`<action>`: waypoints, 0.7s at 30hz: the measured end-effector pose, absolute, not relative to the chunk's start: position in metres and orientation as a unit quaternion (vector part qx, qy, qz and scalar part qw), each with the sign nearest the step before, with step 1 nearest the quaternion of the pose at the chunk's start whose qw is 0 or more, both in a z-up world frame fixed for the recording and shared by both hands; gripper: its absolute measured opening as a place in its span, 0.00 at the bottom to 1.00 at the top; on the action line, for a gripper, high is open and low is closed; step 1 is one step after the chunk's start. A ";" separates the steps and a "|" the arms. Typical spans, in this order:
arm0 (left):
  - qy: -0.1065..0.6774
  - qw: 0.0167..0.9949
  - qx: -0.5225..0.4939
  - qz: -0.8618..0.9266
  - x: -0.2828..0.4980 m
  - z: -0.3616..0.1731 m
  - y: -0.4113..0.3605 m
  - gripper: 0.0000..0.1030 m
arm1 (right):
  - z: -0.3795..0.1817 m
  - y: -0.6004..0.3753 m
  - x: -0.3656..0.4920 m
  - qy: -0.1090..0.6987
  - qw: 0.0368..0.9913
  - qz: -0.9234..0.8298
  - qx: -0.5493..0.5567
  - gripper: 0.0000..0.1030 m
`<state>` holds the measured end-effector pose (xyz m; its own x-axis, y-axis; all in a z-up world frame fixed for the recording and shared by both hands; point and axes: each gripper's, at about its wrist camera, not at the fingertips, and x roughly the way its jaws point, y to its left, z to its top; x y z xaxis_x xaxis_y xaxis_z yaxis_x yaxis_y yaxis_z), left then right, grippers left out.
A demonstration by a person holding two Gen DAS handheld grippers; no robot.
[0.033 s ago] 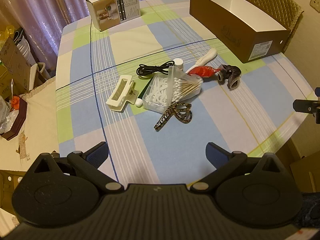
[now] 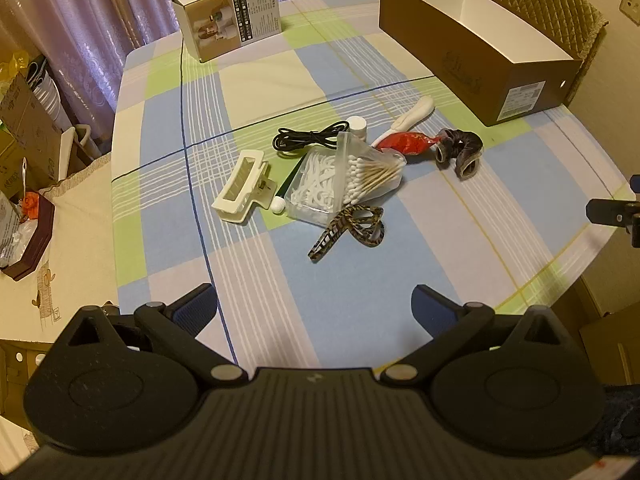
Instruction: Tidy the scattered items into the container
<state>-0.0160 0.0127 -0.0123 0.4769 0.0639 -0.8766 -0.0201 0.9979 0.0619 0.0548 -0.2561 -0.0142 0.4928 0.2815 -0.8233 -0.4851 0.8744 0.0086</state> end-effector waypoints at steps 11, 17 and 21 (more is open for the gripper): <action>0.511 0.859 0.022 0.027 -0.011 -0.013 0.012 0.99 | -0.015 -0.253 0.058 0.450 0.856 0.229 -0.115 0.98; 0.510 0.859 0.021 0.027 -0.009 -0.012 0.014 0.99 | -0.015 -0.250 0.061 0.449 0.856 0.230 -0.116 0.98; 0.510 0.860 0.020 0.028 -0.008 -0.013 0.015 0.99 | -0.015 -0.250 0.061 0.449 0.855 0.231 -0.116 0.98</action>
